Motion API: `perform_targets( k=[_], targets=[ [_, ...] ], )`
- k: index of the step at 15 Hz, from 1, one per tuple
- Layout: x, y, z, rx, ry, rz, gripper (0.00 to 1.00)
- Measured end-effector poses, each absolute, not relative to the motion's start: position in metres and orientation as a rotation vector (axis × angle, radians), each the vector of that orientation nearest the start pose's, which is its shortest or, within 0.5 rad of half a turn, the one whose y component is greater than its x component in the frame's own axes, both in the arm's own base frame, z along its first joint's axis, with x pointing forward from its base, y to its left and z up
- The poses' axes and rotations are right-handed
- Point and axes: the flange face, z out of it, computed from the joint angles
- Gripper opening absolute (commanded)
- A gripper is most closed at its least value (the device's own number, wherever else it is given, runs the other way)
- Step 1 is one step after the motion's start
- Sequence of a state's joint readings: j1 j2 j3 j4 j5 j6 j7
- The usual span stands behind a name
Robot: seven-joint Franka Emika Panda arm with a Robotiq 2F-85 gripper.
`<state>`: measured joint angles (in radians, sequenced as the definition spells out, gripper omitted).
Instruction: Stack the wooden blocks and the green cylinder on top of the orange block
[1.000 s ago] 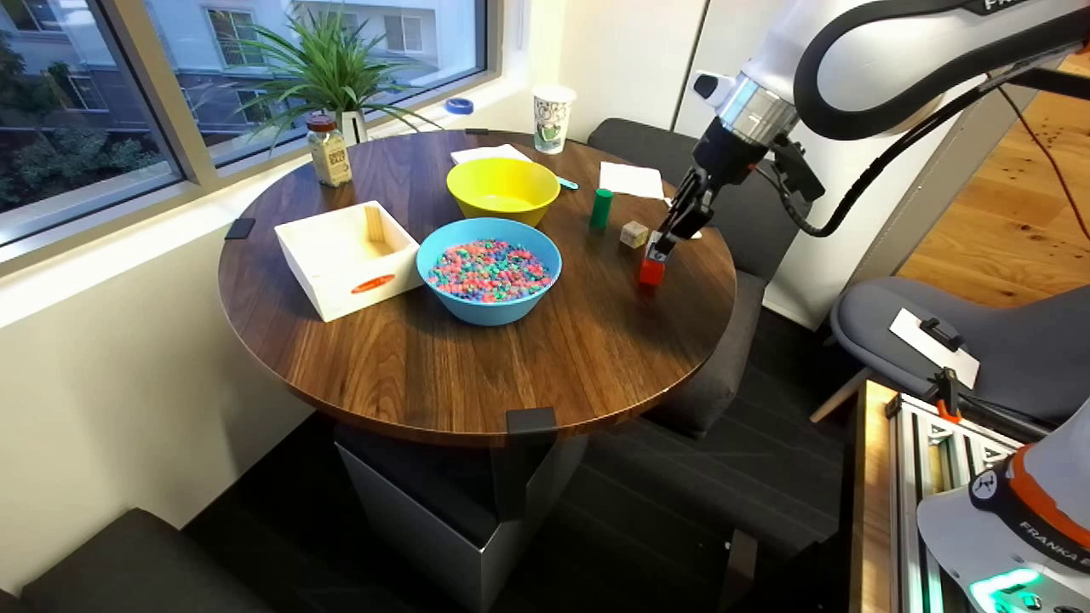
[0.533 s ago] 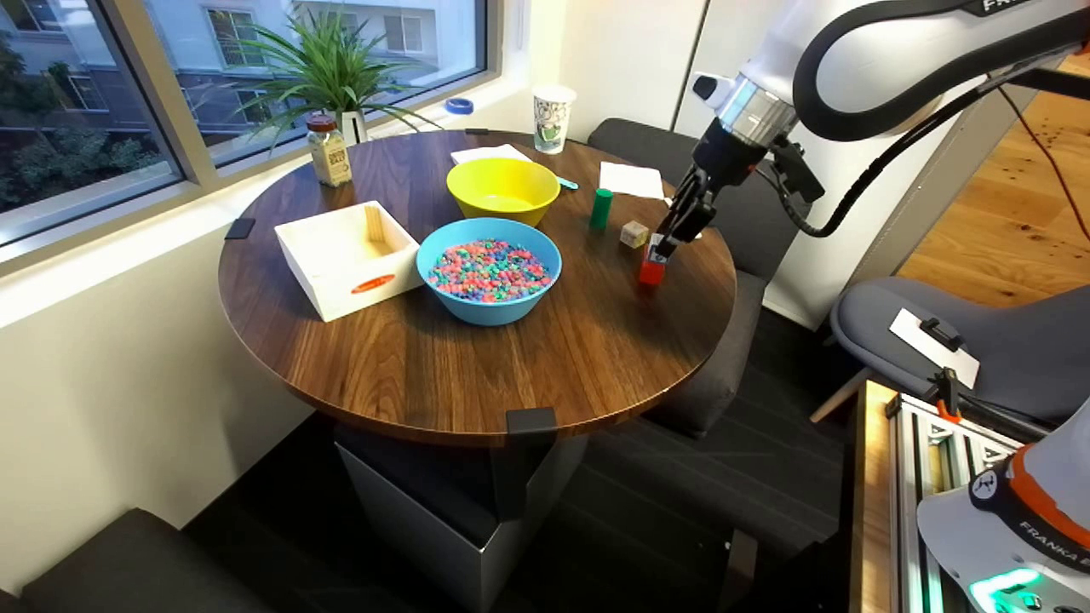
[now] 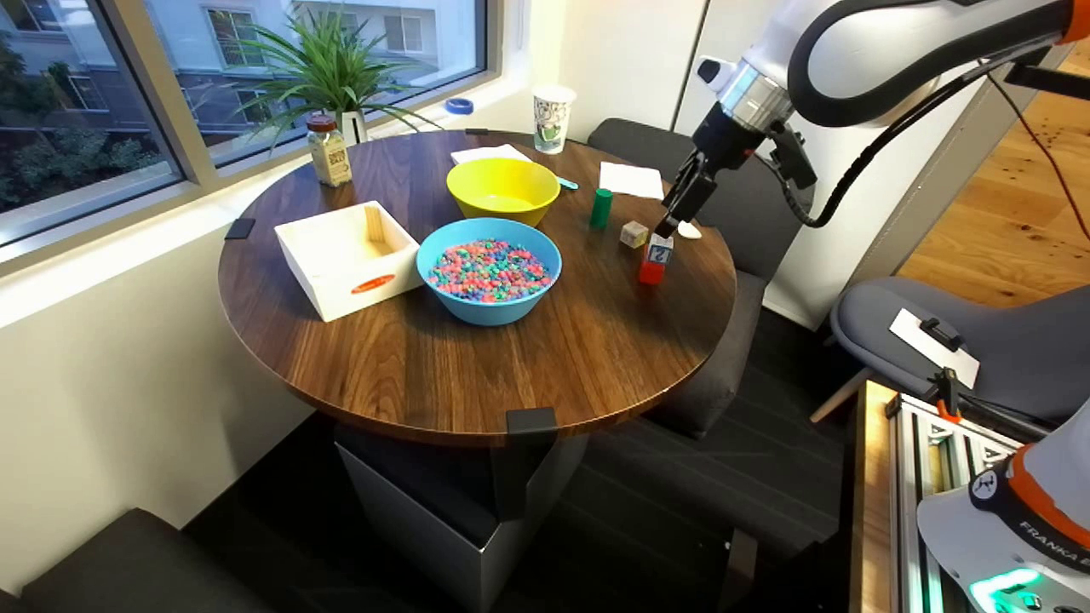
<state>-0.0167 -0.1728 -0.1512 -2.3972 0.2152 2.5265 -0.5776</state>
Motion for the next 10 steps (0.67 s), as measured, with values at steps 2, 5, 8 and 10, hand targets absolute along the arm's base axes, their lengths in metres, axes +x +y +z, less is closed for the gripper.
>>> perform_targets(
  k=[2,5,8,10],
  targets=[
    [0.495,-0.096,0.411,-3.033,-0.299,-0.541,1.00],
    [0.504,-0.104,0.402,-3.052,-0.180,-0.570,1.00],
    [0.514,-0.106,0.393,-3.060,-0.088,-0.577,1.00],
    [0.520,-0.106,0.387,-3.064,-0.036,-0.564,1.00]
  ],
)
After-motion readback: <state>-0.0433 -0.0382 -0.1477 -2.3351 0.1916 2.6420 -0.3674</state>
